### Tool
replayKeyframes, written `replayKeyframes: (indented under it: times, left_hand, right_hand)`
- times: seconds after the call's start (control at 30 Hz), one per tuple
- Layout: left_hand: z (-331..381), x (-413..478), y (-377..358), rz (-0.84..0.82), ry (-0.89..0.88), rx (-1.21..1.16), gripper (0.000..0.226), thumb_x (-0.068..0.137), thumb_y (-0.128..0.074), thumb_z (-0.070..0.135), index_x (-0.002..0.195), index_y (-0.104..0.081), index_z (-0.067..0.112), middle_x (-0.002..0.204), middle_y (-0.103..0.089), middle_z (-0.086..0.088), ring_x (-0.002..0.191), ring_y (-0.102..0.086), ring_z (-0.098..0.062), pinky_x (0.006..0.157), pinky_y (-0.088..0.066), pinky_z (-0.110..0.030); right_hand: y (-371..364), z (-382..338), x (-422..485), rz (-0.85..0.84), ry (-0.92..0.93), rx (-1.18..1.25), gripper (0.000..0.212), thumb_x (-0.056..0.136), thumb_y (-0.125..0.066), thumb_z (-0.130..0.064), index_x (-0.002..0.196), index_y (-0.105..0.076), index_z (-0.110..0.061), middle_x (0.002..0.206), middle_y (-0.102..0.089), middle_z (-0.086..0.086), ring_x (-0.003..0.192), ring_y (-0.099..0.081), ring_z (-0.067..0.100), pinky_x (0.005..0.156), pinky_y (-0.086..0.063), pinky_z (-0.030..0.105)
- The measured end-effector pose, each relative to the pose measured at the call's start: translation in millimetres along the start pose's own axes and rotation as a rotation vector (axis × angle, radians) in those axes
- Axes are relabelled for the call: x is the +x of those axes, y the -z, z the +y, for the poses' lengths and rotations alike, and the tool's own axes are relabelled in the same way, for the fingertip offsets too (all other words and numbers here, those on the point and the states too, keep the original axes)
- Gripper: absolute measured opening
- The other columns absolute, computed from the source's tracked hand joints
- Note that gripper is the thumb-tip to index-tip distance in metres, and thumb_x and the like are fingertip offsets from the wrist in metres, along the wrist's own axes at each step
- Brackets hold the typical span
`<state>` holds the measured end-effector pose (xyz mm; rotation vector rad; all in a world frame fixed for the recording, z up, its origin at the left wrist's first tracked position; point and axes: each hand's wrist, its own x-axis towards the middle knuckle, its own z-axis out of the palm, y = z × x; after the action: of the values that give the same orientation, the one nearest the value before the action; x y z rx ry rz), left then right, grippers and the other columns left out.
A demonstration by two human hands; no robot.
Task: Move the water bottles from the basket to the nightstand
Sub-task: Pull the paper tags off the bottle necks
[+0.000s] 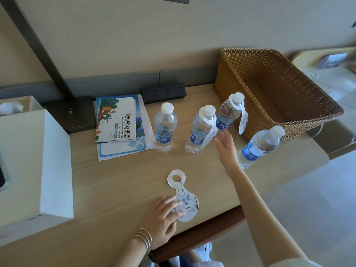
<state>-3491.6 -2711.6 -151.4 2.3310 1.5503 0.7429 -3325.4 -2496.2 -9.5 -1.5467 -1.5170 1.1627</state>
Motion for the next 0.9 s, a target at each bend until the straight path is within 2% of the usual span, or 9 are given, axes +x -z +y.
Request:
replayKeyframes:
  times: [0.07,0.13,0.2,0.27,0.4,0.57,0.7,0.8,0.9]
  left_hand:
    - [0,0,1,-0.004,0.002,-0.006,0.037,0.079,-0.056,0.021,0.114,-0.061,0.03,0.136,-0.05,0.007,0.134,-0.038,-0.017,0.113,-0.023,-0.042]
    - [1,1,1,-0.006,0.005,-0.015,0.037,0.079,-0.056,0.02,0.115,-0.06,0.031,0.136,-0.049,0.007,0.133,-0.038,-0.016,0.112,-0.024,-0.042]
    - [1,1,1,-0.007,0.008,-0.019,0.037,0.08,-0.056,0.02,0.115,-0.06,0.031,0.136,-0.049,0.007,0.134,-0.037,-0.016,0.112,-0.025,-0.043]
    - [1,1,2,-0.009,0.006,-0.013,0.038,0.08,-0.055,0.021,0.116,-0.059,0.031,0.136,-0.049,0.008,0.134,-0.037,-0.016,0.112,-0.025,-0.043]
    - [1,1,4,-0.027,0.01,-0.006,0.037,0.08,-0.054,0.021,0.115,-0.06,0.031,0.135,-0.05,0.008,0.133,-0.039,-0.017,0.113,-0.024,-0.042]
    - [2,1,3,-0.018,0.01,-0.023,0.037,0.08,-0.053,0.02,0.115,-0.06,0.03,0.136,-0.05,0.007,0.134,-0.037,-0.017,0.113,-0.024,-0.042]
    - [1,1,1,-0.006,0.006,-0.018,0.037,0.08,-0.055,0.02,0.115,-0.06,0.03,0.135,-0.05,0.005,0.134,-0.037,-0.017,0.113,-0.023,-0.041]
    - [2,1,1,0.0,0.003,-0.009,0.037,0.079,-0.055,0.02,0.114,-0.06,0.03,0.135,-0.05,0.005,0.133,-0.038,-0.018,0.113,-0.023,-0.042]
    - [2,1,3,-0.002,0.003,0.004,0.036,0.079,-0.055,0.02,0.113,-0.062,0.029,0.135,-0.051,0.005,0.133,-0.039,-0.018,0.113,-0.023,-0.041]
  right_hand:
    - [7,0,1,0.006,-0.079,0.028,0.033,0.09,-0.06,-0.019,0.122,-0.053,-0.019,0.107,-0.063,-0.003,0.105,-0.059,0.018,0.093,-0.048,0.036]
    - [13,-3,-9,-0.027,-0.14,0.178,0.02,0.087,-0.064,-0.014,0.106,-0.06,-0.017,0.099,-0.065,0.005,0.094,-0.064,0.02,0.08,-0.054,0.03]
    - [16,-4,-21,-0.093,-0.198,0.371,0.019,0.087,-0.065,-0.017,0.104,-0.059,-0.012,0.099,-0.067,0.008,0.091,-0.067,0.02,0.074,-0.054,0.027]
    - [11,-4,-26,-0.13,-0.23,0.425,0.033,0.085,-0.067,-0.022,0.114,-0.055,-0.011,0.107,-0.065,0.006,0.096,-0.066,0.02,0.075,-0.054,0.028]
    - [-9,-3,-25,-0.047,-0.216,0.243,0.051,0.079,-0.073,-0.028,0.123,-0.049,-0.021,0.116,-0.053,-0.005,0.098,-0.058,0.01,0.081,-0.052,0.028]
    - [-15,-4,-31,-0.029,-0.261,0.331,0.02,0.082,-0.07,-0.024,0.091,-0.057,-0.011,0.106,-0.065,0.007,0.093,-0.062,0.016,0.079,-0.051,0.027]
    - [-8,-17,-56,-0.026,-0.31,0.506,0.016,0.083,-0.069,-0.016,0.086,-0.055,-0.011,0.088,-0.067,0.008,0.07,-0.061,0.008,0.059,-0.043,0.019]
    - [-4,-37,-77,0.039,-0.217,0.65,0.013,0.084,-0.067,-0.013,0.084,-0.055,-0.015,0.078,-0.064,0.001,0.062,-0.059,0.005,0.053,-0.039,0.016]
    - [-3,-66,-83,0.104,-0.049,0.648,0.01,0.086,-0.065,-0.012,0.088,-0.055,-0.013,0.078,-0.067,-0.002,0.062,-0.059,0.004,0.056,-0.041,0.016]
